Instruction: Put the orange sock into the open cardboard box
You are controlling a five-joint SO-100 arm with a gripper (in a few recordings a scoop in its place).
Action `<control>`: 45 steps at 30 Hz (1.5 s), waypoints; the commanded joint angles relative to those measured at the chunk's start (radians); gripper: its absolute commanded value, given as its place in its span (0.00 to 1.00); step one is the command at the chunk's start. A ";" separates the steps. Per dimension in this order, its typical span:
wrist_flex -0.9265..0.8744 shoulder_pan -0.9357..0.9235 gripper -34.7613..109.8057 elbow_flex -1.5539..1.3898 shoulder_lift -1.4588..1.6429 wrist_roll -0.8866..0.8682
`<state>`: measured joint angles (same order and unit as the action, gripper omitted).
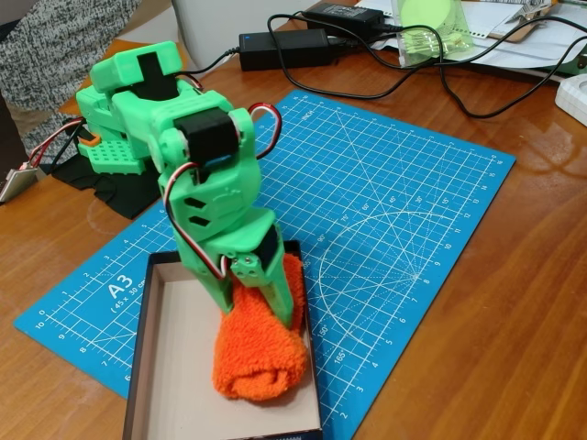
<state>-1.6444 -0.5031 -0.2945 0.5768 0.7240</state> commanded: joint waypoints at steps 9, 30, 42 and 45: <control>-0.012 -0.008 0.47 -0.170 0.216 0.077; -0.011 0.112 0.37 -0.368 1.002 -0.336; -0.009 0.549 0.31 -1.135 1.733 -0.667; 0.098 0.572 0.30 -1.442 1.910 -0.749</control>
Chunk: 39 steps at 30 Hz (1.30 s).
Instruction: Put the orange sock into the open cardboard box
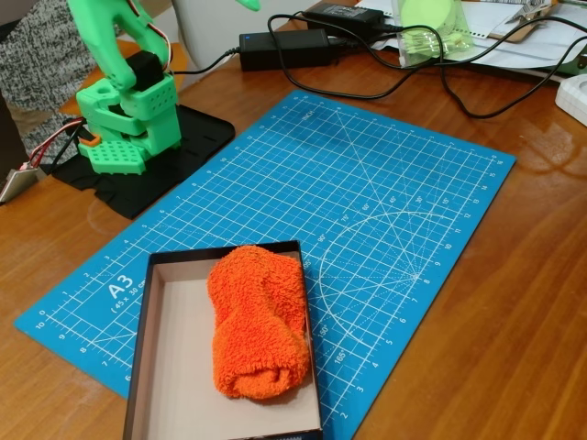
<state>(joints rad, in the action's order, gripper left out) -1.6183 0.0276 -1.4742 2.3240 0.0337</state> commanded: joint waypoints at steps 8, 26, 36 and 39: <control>0.420 -0.037 0.28 -0.925 0.413 -0.126; 0.681 -0.063 0.26 -1.511 0.640 -0.106; 0.514 -0.060 0.27 -1.577 0.969 -0.095; 0.466 -0.064 0.27 -1.589 1.052 -0.092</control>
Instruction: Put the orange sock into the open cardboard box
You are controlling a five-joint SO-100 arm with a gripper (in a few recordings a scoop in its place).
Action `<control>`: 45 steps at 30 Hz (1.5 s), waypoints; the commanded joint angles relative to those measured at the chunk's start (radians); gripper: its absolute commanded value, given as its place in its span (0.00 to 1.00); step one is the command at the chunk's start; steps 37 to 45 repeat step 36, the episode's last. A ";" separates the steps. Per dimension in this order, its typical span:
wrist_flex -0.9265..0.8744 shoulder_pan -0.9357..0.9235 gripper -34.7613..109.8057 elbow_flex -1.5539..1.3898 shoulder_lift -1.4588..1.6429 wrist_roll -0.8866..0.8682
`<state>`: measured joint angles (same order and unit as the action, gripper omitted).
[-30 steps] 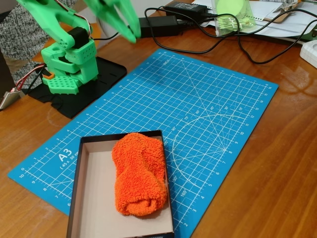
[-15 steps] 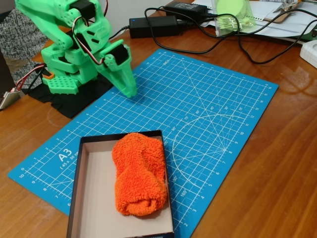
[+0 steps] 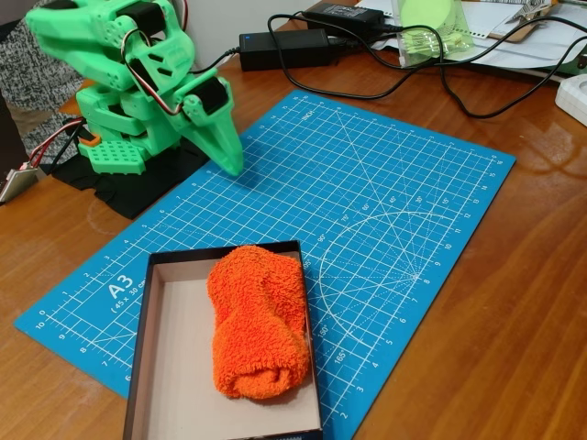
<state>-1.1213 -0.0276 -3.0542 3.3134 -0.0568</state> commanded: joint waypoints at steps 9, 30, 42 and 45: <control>-0.032 -0.023 0.26 -0.009 0.064 -0.012; -0.032 -0.023 0.24 -0.011 0.066 -0.012; -0.032 -0.015 0.24 -0.011 0.066 -0.006; -0.032 -0.015 0.24 -0.011 0.066 -0.006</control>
